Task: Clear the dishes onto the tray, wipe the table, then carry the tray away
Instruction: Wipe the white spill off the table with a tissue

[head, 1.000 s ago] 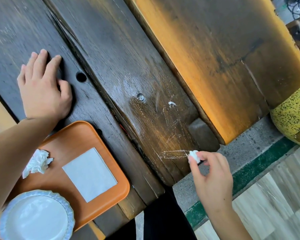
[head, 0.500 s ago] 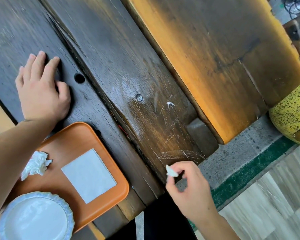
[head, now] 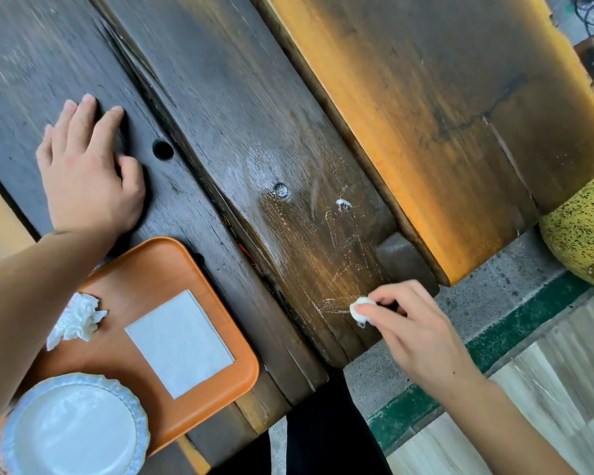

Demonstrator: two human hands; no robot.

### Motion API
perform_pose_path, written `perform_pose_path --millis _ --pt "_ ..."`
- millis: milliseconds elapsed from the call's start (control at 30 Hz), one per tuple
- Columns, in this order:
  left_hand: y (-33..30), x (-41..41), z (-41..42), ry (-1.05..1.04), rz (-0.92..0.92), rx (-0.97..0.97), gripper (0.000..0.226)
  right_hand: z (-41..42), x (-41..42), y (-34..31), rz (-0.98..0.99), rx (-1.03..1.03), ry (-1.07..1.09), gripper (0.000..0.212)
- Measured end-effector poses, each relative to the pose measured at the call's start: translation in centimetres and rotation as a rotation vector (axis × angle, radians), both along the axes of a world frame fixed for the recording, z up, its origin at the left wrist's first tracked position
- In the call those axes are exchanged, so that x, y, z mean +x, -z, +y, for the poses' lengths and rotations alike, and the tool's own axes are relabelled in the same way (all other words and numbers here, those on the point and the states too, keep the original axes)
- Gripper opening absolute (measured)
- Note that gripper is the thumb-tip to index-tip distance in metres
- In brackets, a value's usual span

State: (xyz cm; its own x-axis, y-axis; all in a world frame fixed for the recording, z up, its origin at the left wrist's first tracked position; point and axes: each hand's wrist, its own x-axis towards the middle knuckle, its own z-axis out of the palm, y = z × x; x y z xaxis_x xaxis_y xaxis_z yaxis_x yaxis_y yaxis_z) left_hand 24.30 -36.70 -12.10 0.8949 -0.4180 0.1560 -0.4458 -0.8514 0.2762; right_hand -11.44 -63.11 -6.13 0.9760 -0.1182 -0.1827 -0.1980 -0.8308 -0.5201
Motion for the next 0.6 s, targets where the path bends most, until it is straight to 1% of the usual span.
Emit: perform_pose_path --millis 100,167,267,333,467,533,600 --pt "0.0 0.0 0.1 0.005 0.003 0.013 0.057 -1.7 3.3 0.4 -0.05 -0.022 0.0 0.025" --pt "0.0 0.1 0.1 -0.003 0.009 0.017 0.058 -2.6 5.0 0.2 -0.107 -0.05 0.037 0.02" --pt "0.1 0.0 0.1 -0.011 0.008 0.022 0.059 -2.2 5.0 -0.7 -0.17 -0.041 0.112 0.017" --pt "0.0 0.0 0.1 -0.003 0.007 0.02 0.059 -0.7 3.2 -1.0 -0.151 -0.03 0.063 0.018" --pt "-0.1 0.0 0.0 -0.017 0.012 0.021 0.058 2.0 -1.5 -1.0 -0.026 0.009 -0.063 0.029" --pt "-0.1 -0.1 0.0 -0.014 0.012 0.024 0.057 2.0 -2.4 -0.8 0.0 -0.005 -0.089 0.025" --pt "-0.1 -0.2 0.0 -0.016 0.01 0.026 0.057 1.2 -1.6 -0.1 -0.014 -0.004 -0.085 0.02"
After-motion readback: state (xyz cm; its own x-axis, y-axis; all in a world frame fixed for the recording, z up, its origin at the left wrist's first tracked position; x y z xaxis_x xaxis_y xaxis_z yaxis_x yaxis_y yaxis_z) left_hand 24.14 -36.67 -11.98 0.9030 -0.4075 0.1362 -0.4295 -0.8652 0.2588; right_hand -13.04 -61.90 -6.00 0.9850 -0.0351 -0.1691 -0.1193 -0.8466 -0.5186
